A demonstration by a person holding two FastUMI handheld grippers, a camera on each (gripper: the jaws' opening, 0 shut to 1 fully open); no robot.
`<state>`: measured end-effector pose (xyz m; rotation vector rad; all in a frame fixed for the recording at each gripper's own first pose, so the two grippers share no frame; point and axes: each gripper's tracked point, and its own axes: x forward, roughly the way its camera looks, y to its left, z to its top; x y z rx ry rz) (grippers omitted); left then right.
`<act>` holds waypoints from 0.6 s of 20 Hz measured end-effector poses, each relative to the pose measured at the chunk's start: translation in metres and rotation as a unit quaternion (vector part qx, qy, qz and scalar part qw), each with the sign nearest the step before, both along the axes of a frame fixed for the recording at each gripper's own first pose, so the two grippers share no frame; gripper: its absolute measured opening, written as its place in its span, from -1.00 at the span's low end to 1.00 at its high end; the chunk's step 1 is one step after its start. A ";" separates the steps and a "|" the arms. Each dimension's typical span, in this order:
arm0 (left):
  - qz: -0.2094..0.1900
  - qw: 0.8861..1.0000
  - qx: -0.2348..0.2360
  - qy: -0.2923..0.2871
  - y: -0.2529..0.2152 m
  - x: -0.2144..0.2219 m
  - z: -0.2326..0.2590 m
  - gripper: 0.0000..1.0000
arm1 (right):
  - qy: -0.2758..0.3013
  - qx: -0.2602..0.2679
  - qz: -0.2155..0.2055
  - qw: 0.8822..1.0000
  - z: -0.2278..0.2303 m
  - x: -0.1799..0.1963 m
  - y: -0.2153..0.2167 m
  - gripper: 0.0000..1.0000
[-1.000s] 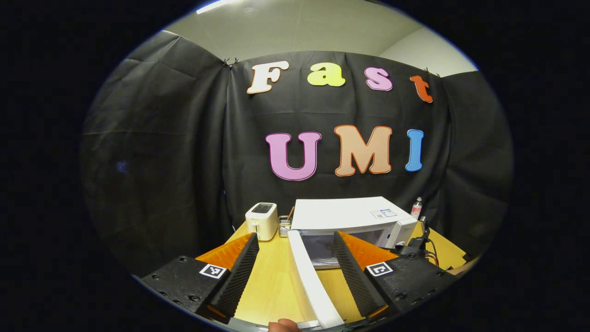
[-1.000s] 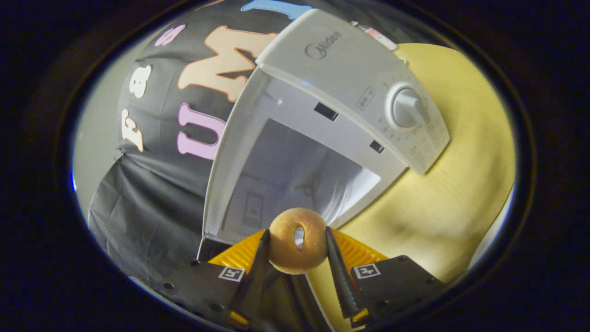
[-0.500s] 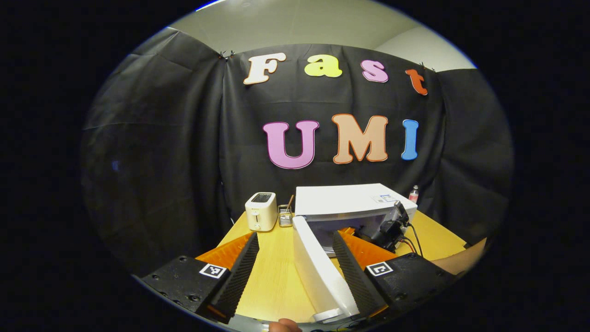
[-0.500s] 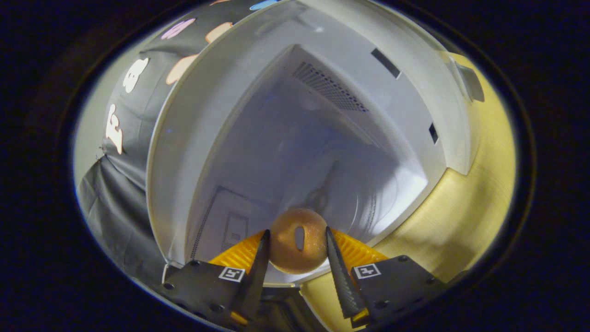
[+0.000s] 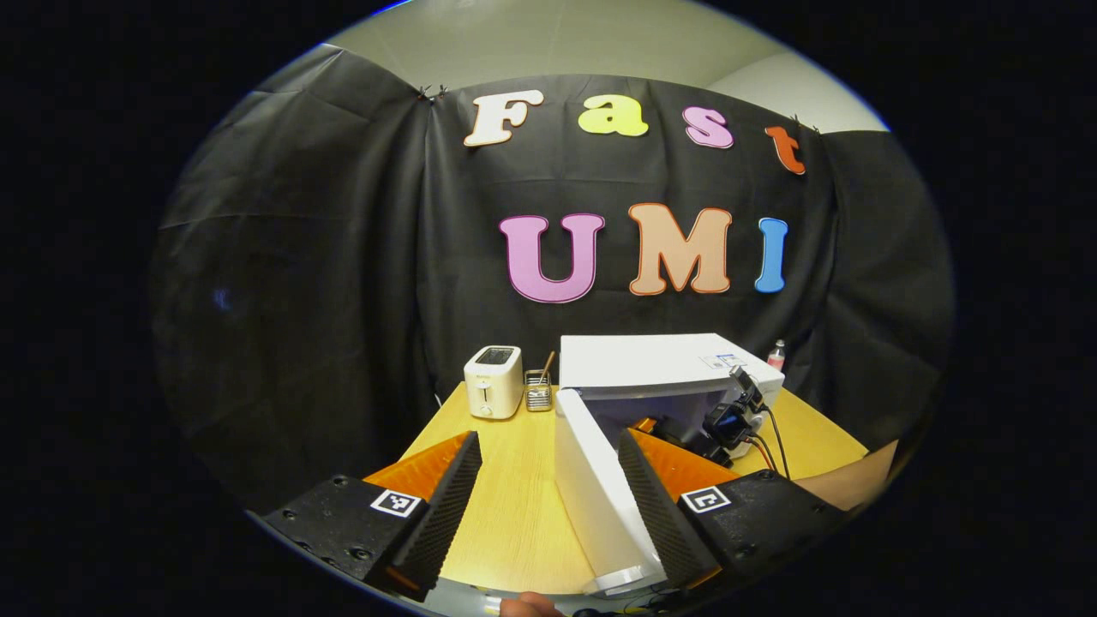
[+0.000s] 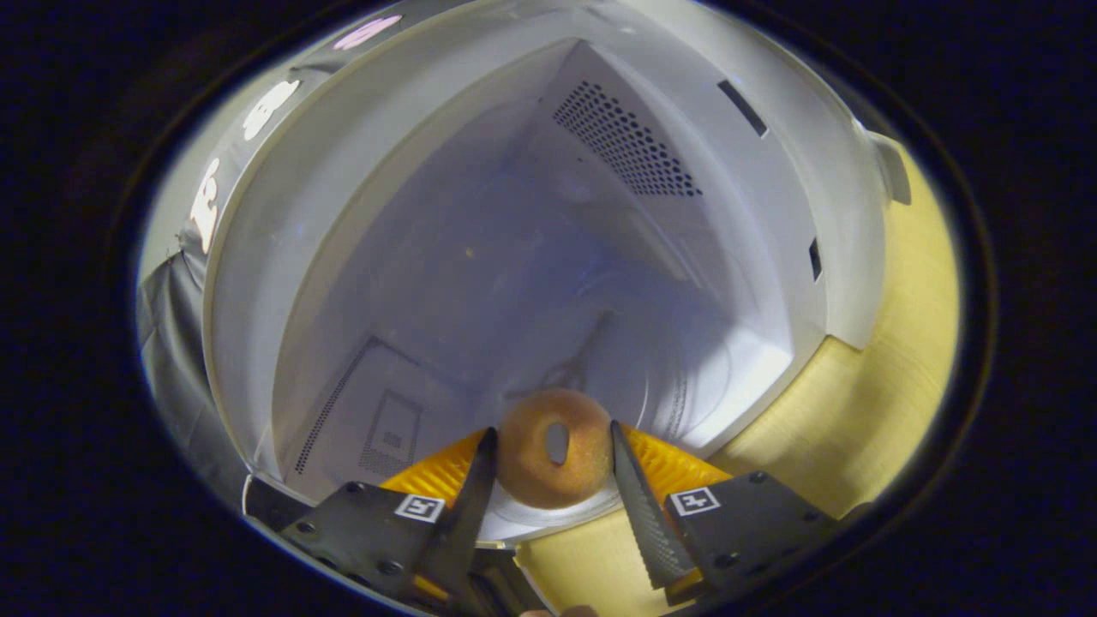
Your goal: Open the microwave oven with the left hand, put the food in, and close the microwave oven.
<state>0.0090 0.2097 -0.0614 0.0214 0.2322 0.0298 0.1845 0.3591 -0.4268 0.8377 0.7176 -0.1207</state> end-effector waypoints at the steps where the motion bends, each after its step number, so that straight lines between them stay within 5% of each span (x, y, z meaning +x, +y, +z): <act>1: 0.001 1.000 0.000 -0.002 -0.001 0.001 0.002 0.89 | 0.000 -0.002 -0.001 1.000 0.001 0.002 -0.001 0.56; 12: 0.004 1.000 -0.012 0.003 -0.006 0.010 -0.002 0.89 | -0.033 -0.053 0.050 0.997 0.021 0.004 -0.003 0.65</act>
